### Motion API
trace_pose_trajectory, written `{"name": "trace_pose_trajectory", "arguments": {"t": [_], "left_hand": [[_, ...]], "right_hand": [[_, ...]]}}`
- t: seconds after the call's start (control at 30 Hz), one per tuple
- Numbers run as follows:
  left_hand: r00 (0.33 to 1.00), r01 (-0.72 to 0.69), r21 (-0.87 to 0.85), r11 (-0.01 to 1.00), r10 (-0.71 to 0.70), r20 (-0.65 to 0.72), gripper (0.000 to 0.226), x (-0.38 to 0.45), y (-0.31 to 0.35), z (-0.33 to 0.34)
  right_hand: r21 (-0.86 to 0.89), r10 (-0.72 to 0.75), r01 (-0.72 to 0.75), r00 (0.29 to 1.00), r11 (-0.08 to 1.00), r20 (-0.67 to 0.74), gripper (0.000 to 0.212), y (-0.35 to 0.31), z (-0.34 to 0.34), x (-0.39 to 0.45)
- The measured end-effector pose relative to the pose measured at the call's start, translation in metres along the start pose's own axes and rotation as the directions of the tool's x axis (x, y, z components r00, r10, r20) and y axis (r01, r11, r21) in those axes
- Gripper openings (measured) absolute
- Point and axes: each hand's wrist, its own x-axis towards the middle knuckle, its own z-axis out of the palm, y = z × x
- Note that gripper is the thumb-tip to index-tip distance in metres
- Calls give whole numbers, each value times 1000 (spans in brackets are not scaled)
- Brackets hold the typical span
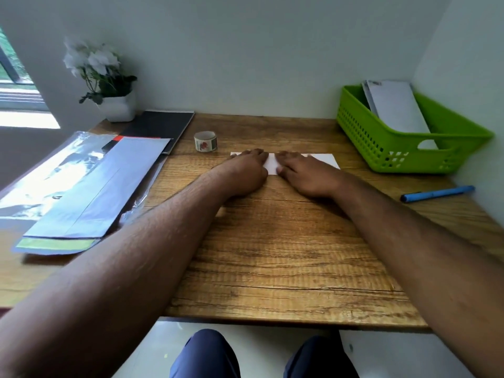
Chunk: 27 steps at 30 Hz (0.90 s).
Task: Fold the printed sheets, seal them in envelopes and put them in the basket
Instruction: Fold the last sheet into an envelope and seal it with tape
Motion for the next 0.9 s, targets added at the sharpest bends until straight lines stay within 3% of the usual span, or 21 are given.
{"name": "trace_pose_trajectory", "arguments": {"t": [0.17, 0.27, 0.33, 0.4, 0.5, 0.57, 0.63, 0.77, 0.8, 0.9], "left_hand": [[1000, 4, 0, 1000, -4, -7, 56, -1, -3, -2], [998, 4, -62, 998, -7, -58, 54, -6, -5, -6], [977, -36, -195, 980, -6, -213, 53, -12, -7, -16], [897, -39, -255, 966, -78, -434, 50, -18, -22, -32], [755, 194, -209, 959, -282, -593, 41, -19, -69, -56], [738, 451, -72, 889, -417, -531, 41, -21, -103, -64], [710, 641, -23, 767, -604, -360, 62, -24, -128, -64], [686, 704, -139, 696, -718, -119, 122, -30, -149, -68], [692, 699, -161, 696, -716, -91, 125, -32, -150, -69], [711, 666, -229, 710, -697, -94, 87, -38, -144, -71]], "right_hand": [[-70, 118, -114, 991, 991, 58, 53, 38, -20, -14], [-159, 57, -60, 998, 985, -25, 52, 21, -13, -9], [-156, -35, 20, 995, 988, -98, 52, 6, -8, -5], [-75, -105, 98, 990, 992, -98, 53, -5, -6, -4], [-3, -165, 165, 985, 986, 43, 55, -14, -3, -8], [9, -187, 187, 978, 982, 90, 57, -15, -1, -9], [14, -194, 194, 977, 981, 93, 60, -16, -1, -9], [27, -203, 202, 975, 979, 94, 62, -21, -4, -13], [36, -213, 211, 973, 977, 88, 62, -22, -5, -14], [70, -242, 238, 968, 969, 60, 62, -25, -7, -16]]}}
